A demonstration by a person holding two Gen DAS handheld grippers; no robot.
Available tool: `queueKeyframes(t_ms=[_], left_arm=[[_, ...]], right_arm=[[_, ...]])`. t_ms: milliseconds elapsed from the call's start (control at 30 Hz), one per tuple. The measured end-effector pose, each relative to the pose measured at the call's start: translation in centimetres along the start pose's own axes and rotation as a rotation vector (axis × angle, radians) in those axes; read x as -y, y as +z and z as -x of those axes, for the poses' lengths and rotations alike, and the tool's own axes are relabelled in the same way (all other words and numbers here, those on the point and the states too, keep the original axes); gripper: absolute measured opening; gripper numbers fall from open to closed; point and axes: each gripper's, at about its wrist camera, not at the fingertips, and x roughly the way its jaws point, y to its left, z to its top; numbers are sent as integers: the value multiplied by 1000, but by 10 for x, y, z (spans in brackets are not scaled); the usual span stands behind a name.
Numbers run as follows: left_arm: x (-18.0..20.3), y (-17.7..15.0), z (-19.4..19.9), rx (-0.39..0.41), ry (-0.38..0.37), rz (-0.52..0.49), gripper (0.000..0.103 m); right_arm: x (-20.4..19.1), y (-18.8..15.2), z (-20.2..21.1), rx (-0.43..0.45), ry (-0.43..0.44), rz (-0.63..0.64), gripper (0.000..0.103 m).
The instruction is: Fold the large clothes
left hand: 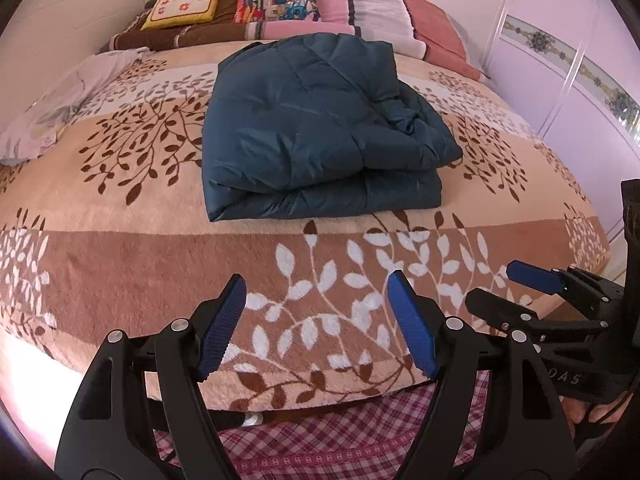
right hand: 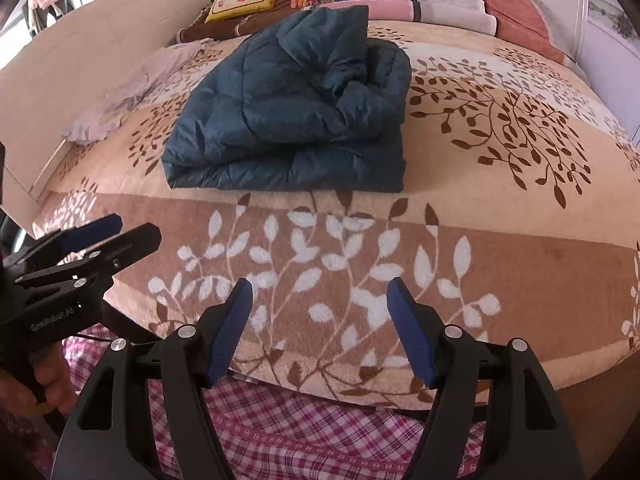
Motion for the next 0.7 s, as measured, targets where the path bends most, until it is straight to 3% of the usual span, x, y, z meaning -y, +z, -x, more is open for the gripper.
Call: queueKeyframes(t_ms=[700], left_arm=[[-2,-15,1,-29,13,33,73]], right_arm=[[-5,-10,0,-8,-35,-27,69]])
